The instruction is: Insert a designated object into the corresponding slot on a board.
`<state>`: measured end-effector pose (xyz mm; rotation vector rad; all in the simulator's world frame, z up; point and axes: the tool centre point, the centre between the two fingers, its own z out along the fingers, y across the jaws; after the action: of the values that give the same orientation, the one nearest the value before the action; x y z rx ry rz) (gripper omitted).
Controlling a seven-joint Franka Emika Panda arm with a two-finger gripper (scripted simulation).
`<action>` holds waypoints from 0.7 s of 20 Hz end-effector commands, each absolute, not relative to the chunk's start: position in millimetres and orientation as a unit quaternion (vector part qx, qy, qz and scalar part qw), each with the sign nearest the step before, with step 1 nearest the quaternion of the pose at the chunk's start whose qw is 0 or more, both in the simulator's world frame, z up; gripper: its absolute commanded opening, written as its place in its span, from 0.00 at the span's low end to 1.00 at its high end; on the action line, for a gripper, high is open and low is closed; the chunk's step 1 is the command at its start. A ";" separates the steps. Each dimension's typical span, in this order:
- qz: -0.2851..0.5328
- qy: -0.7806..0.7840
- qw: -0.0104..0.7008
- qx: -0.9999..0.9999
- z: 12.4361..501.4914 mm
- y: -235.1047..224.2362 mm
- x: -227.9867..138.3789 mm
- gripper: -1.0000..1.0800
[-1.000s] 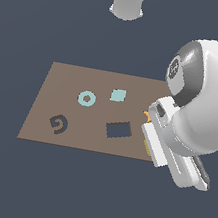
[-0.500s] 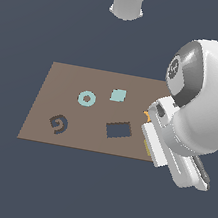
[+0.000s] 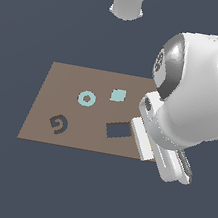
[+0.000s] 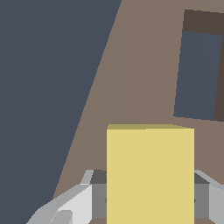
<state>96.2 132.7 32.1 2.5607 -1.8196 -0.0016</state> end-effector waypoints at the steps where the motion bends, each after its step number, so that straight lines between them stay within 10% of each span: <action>1: 0.000 -0.587 0.000 0.810 34.1 115.5 93.0 0.00; 14: 0.000 -0.618 0.000 0.786 40.0 43.3 74.7 0.00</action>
<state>75.8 46.8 39.3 2.4721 -1.9370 -0.0008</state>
